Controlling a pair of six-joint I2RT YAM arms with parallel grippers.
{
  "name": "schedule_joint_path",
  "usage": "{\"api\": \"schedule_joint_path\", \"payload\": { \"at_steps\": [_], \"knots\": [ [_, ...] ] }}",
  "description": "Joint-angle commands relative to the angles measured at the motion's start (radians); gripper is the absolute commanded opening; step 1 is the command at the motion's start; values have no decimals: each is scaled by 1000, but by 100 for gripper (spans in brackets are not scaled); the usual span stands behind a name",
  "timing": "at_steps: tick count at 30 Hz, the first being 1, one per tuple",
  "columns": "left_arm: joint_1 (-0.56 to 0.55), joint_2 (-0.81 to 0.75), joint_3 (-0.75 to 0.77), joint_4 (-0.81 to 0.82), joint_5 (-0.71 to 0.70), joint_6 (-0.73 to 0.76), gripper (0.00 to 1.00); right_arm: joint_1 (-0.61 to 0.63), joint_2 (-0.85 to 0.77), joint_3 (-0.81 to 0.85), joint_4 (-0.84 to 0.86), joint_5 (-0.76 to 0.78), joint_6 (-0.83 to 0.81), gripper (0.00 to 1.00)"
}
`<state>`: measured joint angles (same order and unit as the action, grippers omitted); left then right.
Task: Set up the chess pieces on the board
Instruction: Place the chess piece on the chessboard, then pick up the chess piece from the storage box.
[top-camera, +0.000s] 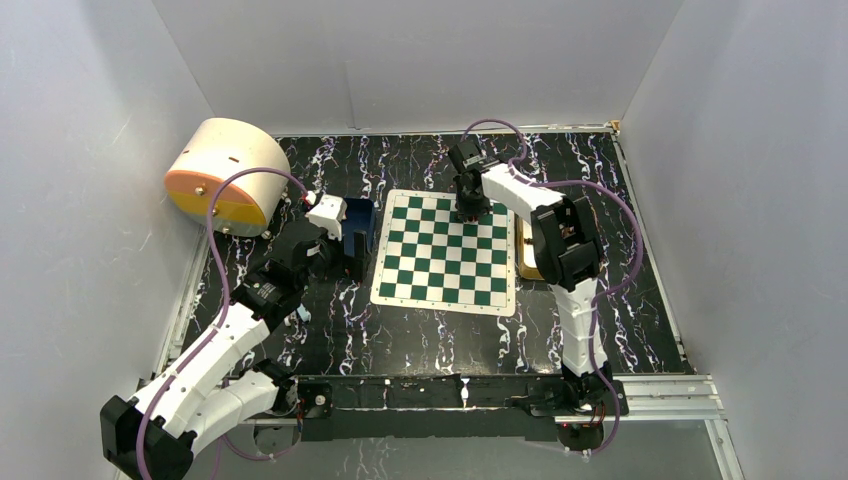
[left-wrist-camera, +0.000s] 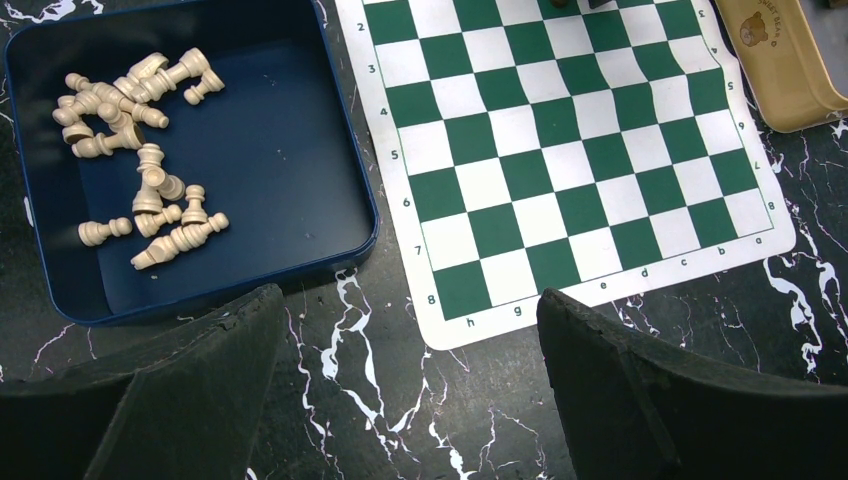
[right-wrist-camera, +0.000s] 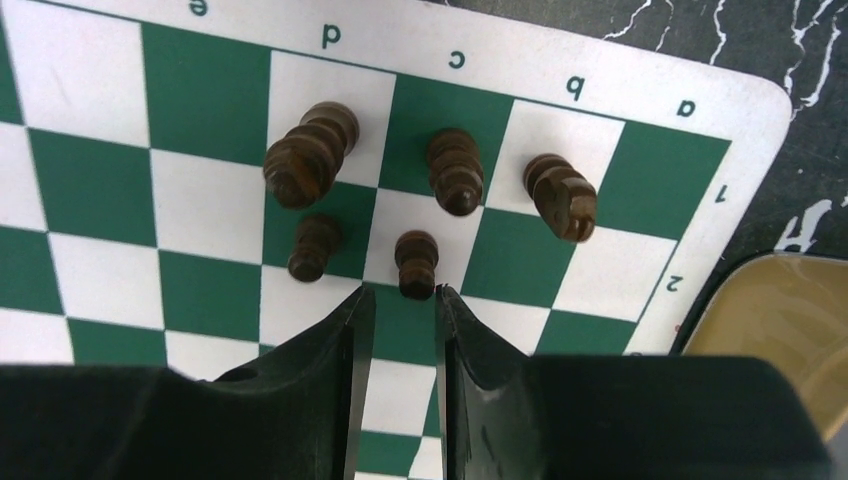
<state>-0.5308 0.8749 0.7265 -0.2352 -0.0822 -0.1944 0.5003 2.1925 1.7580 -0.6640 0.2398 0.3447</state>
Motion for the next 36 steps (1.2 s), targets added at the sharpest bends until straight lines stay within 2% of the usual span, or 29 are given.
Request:
{"api": "schedule_joint_path", "payload": {
  "at_steps": [1,6,14,19,24,30,36],
  "knots": [
    [6,-14,-4,11,-1,1,94,-2,-134,14,-25,-31,-4,38],
    [6,-14,-4,11,0,1,94,-8,-225,-31,-28,-34,-20,38],
    [6,-14,-4,11,2,-1,94,-86,-362,-135,-29,14,-33,36],
    [6,-14,-4,11,5,-2,94,-181,-434,-206,-19,68,-55,36],
    [6,-13,-4,11,5,-1,94,-304,-485,-291,12,48,-66,36],
    [6,-8,-4,10,7,-1,94,-419,-474,-359,52,36,-87,36],
    [6,-10,-4,11,2,0,94,-464,-433,-381,83,-14,-90,37]
  ]
}}
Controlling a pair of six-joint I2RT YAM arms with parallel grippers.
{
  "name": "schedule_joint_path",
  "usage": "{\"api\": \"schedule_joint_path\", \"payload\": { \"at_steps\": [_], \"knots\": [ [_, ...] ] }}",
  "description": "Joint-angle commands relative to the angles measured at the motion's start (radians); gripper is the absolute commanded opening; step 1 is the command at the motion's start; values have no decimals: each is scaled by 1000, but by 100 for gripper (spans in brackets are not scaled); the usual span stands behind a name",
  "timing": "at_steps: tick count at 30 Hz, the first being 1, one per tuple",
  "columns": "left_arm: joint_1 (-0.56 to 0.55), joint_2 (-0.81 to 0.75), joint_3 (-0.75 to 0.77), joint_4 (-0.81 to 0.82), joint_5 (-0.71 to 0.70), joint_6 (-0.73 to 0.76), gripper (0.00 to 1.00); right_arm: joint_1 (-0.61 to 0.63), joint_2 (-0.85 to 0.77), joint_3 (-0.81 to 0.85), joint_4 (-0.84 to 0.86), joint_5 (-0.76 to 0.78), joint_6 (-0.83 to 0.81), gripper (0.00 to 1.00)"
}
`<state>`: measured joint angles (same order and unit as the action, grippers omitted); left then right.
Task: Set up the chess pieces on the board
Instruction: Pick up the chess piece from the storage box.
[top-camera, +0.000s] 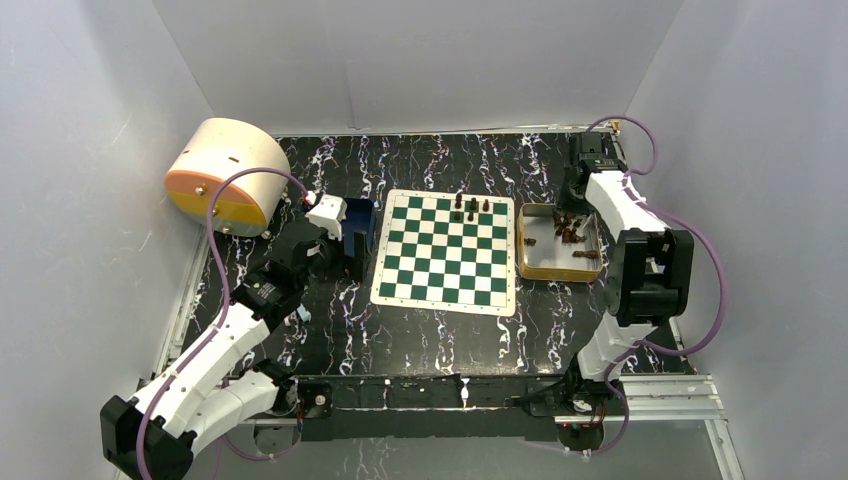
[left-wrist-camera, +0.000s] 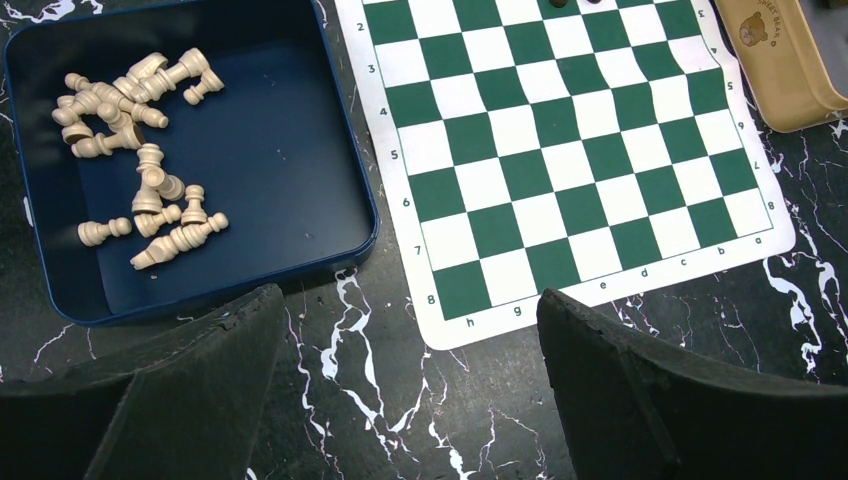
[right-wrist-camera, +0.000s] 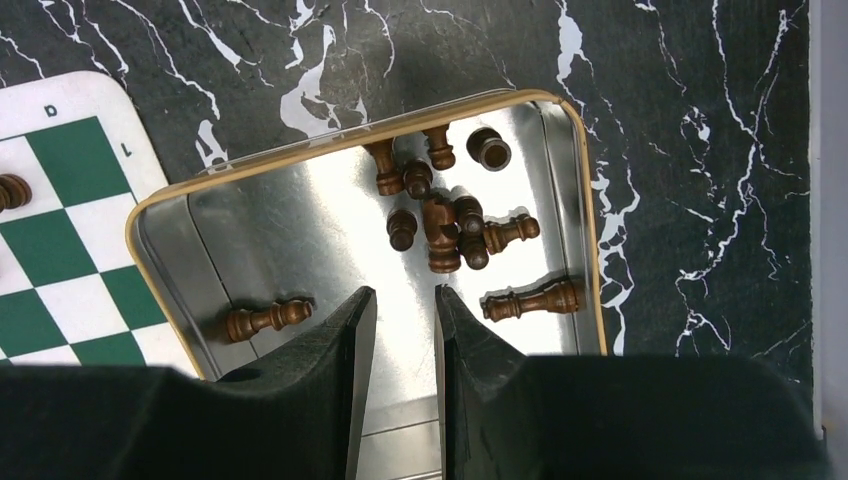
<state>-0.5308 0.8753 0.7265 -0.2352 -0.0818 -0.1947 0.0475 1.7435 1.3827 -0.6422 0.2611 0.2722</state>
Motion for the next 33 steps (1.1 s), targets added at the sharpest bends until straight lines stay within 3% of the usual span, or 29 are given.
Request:
{"api": "schedule_joint_path", "payload": {
  "at_steps": [1,33],
  "knots": [
    [6,-10,-4,11,2,0,94,-12,25,-3,61,-42,-18,37],
    [6,4,-2,13,5,0,94,-28,150,1,84,-49,-2,35]
  ]
}}
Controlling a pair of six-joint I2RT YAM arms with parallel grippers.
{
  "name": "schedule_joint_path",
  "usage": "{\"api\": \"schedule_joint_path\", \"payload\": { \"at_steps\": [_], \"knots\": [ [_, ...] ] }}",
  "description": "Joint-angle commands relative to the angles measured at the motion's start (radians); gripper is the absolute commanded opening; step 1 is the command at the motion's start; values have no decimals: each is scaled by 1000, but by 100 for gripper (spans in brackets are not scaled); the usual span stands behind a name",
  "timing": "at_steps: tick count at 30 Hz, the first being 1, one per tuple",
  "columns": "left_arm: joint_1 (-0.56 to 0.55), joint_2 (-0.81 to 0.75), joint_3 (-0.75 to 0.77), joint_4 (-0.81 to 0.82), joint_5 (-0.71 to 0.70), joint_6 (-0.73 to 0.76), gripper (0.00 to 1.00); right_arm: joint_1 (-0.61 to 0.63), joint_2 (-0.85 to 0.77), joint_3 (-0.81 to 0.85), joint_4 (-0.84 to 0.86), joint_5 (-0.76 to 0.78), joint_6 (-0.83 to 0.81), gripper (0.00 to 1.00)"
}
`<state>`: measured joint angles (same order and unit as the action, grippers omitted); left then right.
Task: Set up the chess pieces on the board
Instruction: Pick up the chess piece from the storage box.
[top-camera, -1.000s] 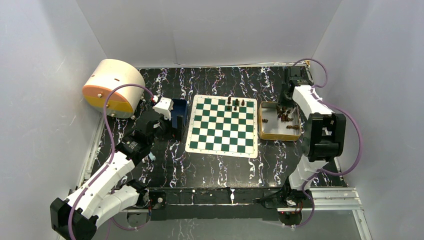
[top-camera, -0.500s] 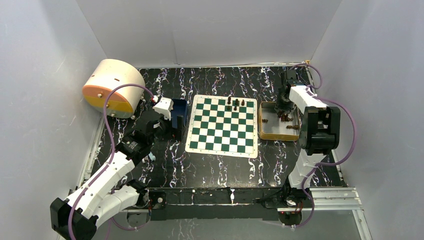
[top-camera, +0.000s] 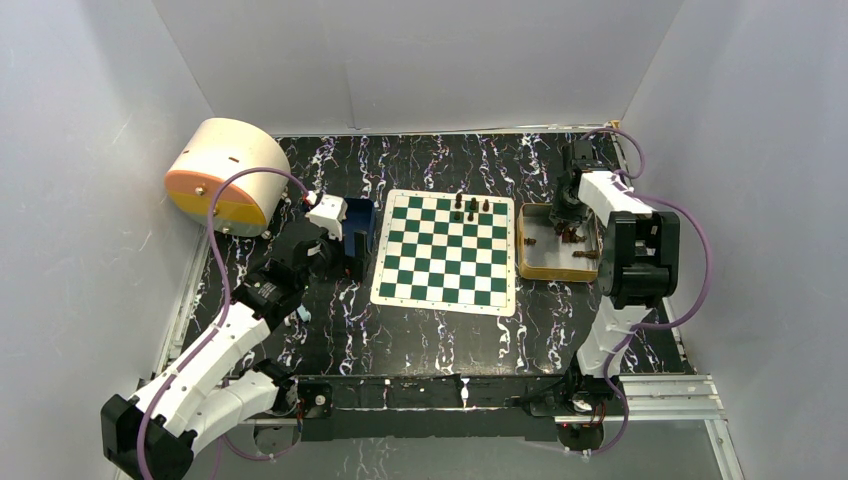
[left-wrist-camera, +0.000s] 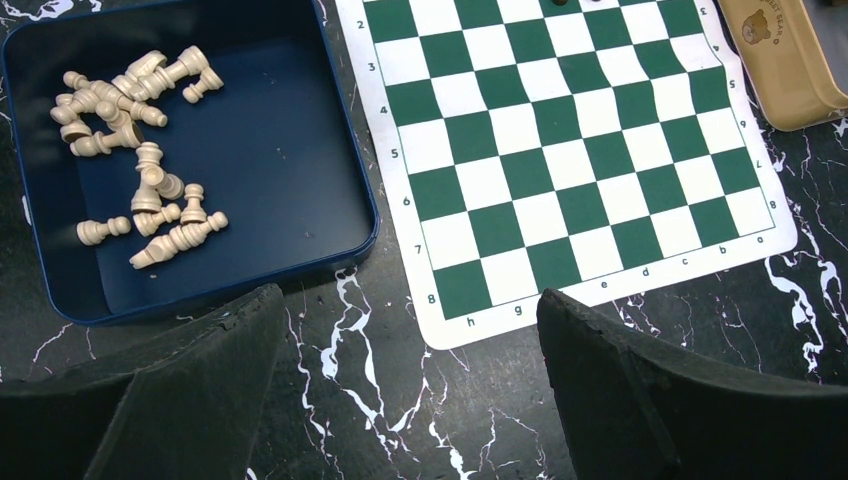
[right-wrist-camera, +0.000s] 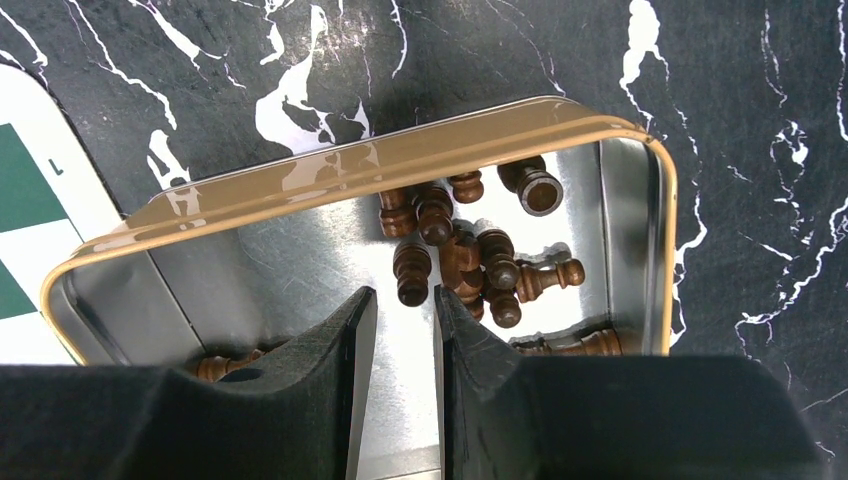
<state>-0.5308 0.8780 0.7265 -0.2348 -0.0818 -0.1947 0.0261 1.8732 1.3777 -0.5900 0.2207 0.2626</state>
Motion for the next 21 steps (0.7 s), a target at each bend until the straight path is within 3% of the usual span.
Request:
{"api": "schedule_joint_path", "payload": {
  "at_steps": [1,8,21],
  "knots": [
    [6,2,-3,13,6,0,94,-6,23,6,32,-10,7,35],
    [6,6,-3,15,7,0,94,-6,34,-2,35,-21,13,34],
    [6,7,-2,14,8,1,94,-2,-12,-10,16,-12,21,23]
  ]
}}
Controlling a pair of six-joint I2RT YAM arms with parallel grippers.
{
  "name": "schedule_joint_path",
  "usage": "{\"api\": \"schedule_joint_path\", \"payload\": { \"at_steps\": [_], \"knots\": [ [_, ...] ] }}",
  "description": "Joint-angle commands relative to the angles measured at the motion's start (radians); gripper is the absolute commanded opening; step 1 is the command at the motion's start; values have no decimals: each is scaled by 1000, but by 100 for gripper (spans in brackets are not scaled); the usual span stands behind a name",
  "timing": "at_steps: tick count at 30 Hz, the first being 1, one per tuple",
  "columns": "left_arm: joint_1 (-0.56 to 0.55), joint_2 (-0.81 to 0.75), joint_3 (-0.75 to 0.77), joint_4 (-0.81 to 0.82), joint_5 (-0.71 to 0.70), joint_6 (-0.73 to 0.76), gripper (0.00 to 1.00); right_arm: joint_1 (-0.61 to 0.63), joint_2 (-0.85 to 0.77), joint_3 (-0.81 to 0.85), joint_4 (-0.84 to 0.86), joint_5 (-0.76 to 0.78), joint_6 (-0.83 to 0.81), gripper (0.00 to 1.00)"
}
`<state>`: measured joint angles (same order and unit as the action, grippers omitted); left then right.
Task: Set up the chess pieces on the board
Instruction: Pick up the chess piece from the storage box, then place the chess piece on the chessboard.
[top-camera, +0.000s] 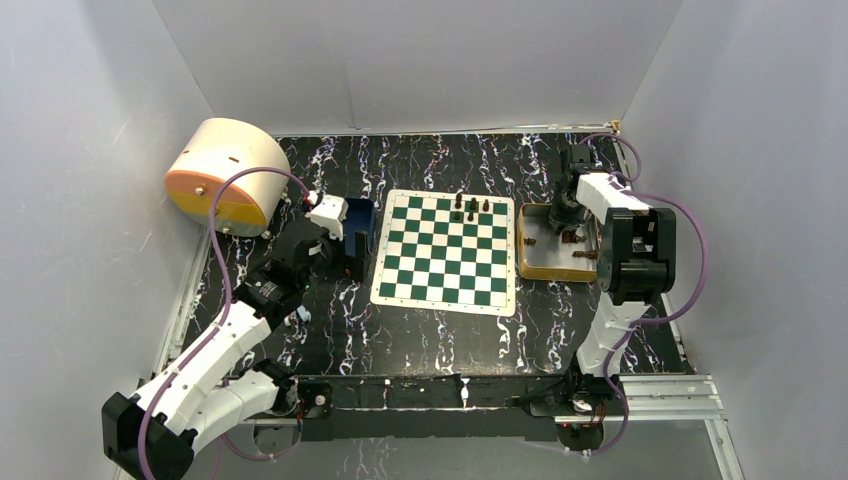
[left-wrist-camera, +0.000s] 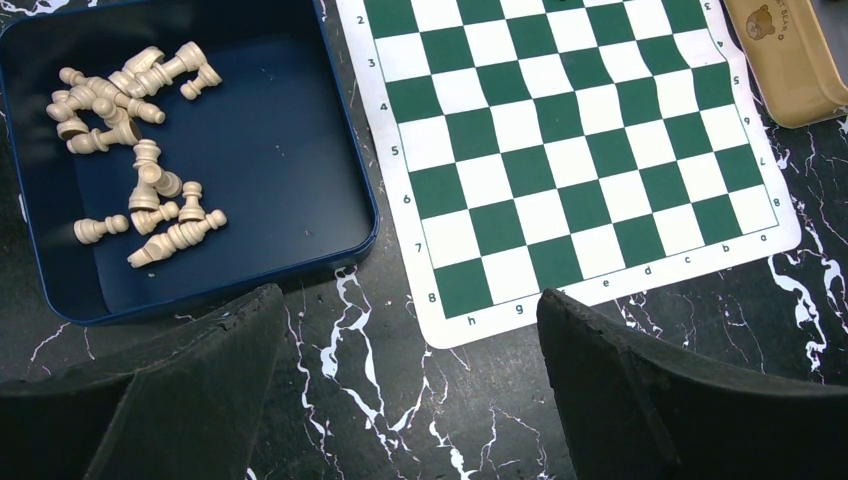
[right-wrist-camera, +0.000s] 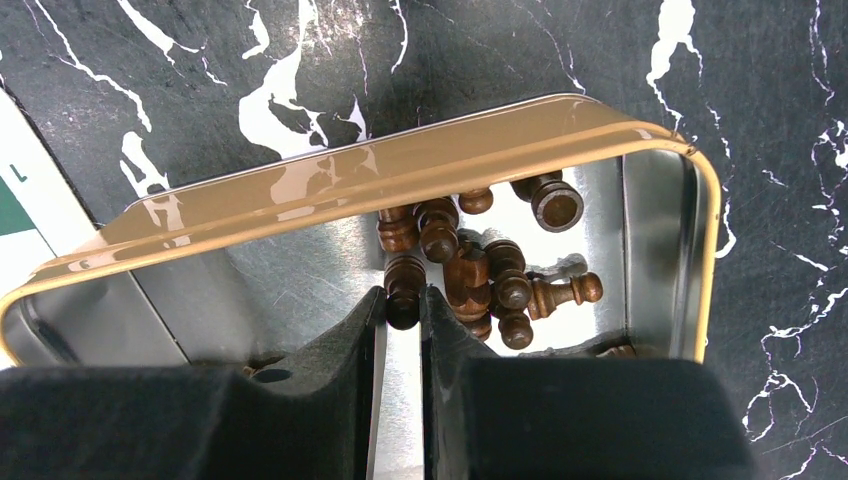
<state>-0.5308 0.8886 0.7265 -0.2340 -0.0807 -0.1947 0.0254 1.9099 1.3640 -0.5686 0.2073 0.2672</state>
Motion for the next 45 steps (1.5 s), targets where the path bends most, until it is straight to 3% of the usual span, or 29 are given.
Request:
{"api": "schedule_joint_path", "payload": {
  "at_steps": [1,29,45],
  "knots": [
    [6,-3,-2,14,6,1,94,1,-49,9,-10,1,19,23],
    [6,-11,-2,13,10,-2,94,77,-118,161,-132,20,20,21],
    [6,-7,-1,14,19,-6,94,298,-64,254,-127,6,69,22]
  ]
}}
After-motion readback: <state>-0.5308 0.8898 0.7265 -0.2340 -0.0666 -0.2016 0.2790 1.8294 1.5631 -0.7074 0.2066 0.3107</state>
